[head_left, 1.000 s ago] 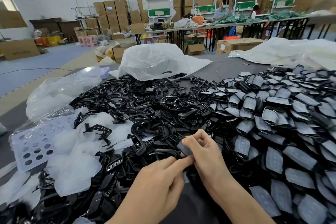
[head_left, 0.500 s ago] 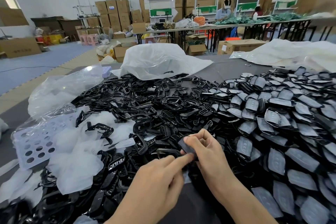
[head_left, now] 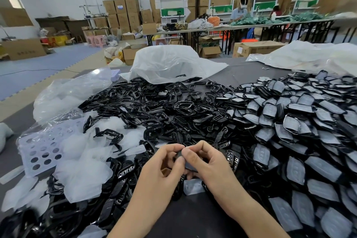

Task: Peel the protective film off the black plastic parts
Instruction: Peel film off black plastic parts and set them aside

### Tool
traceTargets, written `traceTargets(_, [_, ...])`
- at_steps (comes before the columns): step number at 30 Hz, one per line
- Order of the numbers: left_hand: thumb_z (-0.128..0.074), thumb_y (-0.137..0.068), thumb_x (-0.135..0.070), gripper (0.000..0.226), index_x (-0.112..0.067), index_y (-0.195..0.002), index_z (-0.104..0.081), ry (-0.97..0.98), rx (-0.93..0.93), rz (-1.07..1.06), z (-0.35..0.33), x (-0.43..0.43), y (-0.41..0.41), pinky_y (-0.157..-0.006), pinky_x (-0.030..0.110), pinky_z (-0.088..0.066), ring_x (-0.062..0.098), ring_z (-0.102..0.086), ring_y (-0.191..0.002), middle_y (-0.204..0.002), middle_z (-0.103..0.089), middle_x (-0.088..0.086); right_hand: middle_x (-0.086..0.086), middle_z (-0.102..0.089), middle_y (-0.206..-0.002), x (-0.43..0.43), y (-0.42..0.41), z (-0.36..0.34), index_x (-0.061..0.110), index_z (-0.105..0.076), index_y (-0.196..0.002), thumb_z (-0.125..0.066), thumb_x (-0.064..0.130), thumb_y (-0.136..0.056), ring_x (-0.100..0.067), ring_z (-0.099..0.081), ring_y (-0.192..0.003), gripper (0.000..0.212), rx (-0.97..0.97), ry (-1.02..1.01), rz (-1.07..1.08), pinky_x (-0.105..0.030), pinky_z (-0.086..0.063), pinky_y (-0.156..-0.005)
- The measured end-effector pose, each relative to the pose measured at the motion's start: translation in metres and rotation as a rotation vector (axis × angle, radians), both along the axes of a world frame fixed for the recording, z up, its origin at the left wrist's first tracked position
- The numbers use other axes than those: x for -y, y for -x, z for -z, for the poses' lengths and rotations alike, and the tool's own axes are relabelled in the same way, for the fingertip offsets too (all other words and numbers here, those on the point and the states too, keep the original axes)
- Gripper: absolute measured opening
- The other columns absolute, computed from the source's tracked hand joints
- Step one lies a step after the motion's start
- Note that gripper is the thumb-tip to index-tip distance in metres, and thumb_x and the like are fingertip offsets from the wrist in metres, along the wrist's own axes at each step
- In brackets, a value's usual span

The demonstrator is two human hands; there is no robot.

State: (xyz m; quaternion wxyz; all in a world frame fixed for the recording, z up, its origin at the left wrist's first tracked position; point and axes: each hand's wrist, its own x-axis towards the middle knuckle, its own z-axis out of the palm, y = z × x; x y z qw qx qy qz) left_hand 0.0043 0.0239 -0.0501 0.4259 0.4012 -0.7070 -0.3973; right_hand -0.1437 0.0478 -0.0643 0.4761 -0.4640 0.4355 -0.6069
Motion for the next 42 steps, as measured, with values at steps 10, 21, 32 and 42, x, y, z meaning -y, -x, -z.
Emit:
traceTargets(10, [-0.063, -0.095, -0.017, 0.022, -0.039, -0.094, -0.068, 0.112, 0.052, -0.088, 0.007, 0.012, -0.010, -0.068, 0.020, -0.049, 0.008, -0.067, -0.070, -0.070, -0.070, -0.007, -0.001, -0.076, -0.093, 0.004, 0.012, 0.007, 0.041, -0.071, -0.107, -0.055, 0.019, -0.099, -0.020, -0.075, -0.082, 0.028, -0.206, -0.015, -0.082, -0.025, -0.058, -0.074])
traceTargets(21, [-0.044, -0.095, -0.049, 0.023, -0.055, -0.116, -0.044, 0.285, 0.017, -0.127, 0.009, 0.009, -0.012, -0.068, 0.018, -0.050, 0.014, -0.067, -0.078, -0.107, -0.064, -0.018, -0.013, -0.076, -0.097, 0.022, 0.092, -0.044, 0.018, -0.050, -0.139, -0.053, 0.016, -0.103, -0.019, -0.076, -0.082, 0.036, 0.014, 0.118, 0.537, -0.021, -0.059, -0.070])
traceTargets(32, [-0.027, -0.100, -0.050, 0.046, -0.042, -0.145, -0.028, 0.476, 0.572, -0.005, 0.025, 0.001, -0.006, -0.103, 0.013, -0.029, -0.004, -0.037, -0.119, -0.131, -0.037, -0.025, 0.014, -0.075, -0.096, 0.026, 0.053, -0.009, 0.039, -0.035, -0.148, -0.052, 0.029, -0.102, 0.001, -0.071, -0.083, 0.050, -0.472, 0.032, 0.603, -0.012, -0.054, -0.072])
traceTargets(42, [-0.054, -0.097, -0.026, 0.042, -0.023, -0.139, -0.049, 0.453, 0.652, -0.320, -0.018, 0.094, -0.017, -0.102, 0.027, -0.038, 0.019, -0.048, -0.118, -0.134, -0.048, 0.000, 0.016, -0.061, -0.125, 0.035, 0.024, 0.021, 0.034, -0.045, -0.145, -0.049, 0.029, -0.103, -0.006, -0.051, -0.119, 0.043, -1.094, 0.035, 0.333, -0.025, -0.037, -0.107])
